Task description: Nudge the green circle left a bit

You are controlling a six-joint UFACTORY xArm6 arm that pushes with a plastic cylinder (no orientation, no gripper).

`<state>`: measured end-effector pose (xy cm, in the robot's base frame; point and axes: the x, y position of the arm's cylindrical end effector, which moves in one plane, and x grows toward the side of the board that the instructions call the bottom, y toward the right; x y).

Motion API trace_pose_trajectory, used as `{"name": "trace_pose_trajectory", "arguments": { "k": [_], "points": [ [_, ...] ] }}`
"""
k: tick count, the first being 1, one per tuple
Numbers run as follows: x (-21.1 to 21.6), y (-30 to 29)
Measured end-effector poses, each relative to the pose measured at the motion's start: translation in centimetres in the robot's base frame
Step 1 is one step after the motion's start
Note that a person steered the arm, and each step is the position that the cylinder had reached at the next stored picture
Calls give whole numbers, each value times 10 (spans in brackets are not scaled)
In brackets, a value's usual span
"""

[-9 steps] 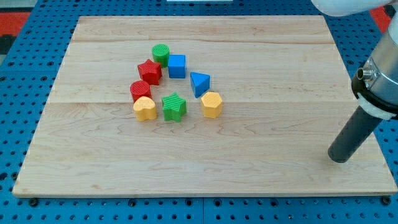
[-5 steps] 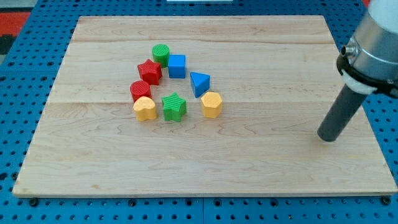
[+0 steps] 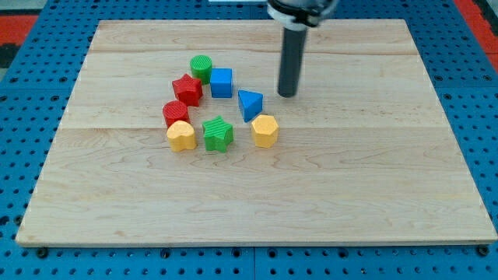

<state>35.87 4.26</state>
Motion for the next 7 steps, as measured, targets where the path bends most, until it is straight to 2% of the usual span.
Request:
{"name": "trace_pose_trajectory", "arguments": {
  "k": [2, 3, 5, 6, 7],
  "points": [
    [-45, -66],
    [-45, -63],
    [-60, -136],
    [-31, -109],
    [-21, -104]
  ]
}}
